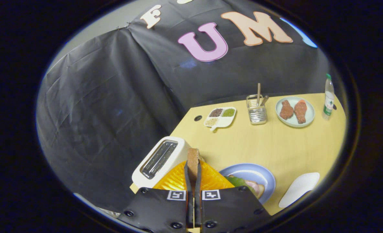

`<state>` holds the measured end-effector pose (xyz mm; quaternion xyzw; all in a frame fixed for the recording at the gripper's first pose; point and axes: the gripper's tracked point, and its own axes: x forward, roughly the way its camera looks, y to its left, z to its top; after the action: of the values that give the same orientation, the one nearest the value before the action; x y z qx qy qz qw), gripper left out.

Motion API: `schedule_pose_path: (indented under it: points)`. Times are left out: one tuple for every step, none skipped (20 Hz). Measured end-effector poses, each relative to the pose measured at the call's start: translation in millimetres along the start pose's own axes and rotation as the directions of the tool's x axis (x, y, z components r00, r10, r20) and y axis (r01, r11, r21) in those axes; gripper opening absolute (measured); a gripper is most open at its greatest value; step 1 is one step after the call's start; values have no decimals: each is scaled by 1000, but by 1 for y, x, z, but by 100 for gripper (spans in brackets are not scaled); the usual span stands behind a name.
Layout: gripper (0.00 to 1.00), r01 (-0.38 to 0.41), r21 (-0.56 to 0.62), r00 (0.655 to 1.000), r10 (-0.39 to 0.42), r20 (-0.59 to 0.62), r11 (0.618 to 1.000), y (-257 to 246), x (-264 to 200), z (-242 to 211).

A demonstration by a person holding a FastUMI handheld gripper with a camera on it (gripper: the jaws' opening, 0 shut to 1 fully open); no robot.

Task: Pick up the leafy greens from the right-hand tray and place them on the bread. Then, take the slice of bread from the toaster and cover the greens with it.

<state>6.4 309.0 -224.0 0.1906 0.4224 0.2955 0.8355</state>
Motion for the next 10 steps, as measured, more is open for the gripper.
schedule_pose_path:
  points:
    - [4,5,12,1000,-5,-5,1000,-6,1,-4]
    - [4,13,24,1000,-13,-8,1000,-13,3,-8]
    - [4,21,39,1000,-21,-17,999,-19,4,-13]
    - [4,23,56,999,-22,-25,998,-23,4,-18]
    - [4,30,76,999,-27,-32,997,-29,6,-24]
    - [4,34,95,999,-30,-40,995,-34,7,-29]
    - [4,39,116,998,-34,-46,992,-39,9,-34]
    - [4,46,133,998,-40,-51,990,-43,9,-39]
    - [4,58,147,997,-51,-53,987,-49,10,-43]
    - [4,71,158,996,-62,-57,985,-56,11,-47]
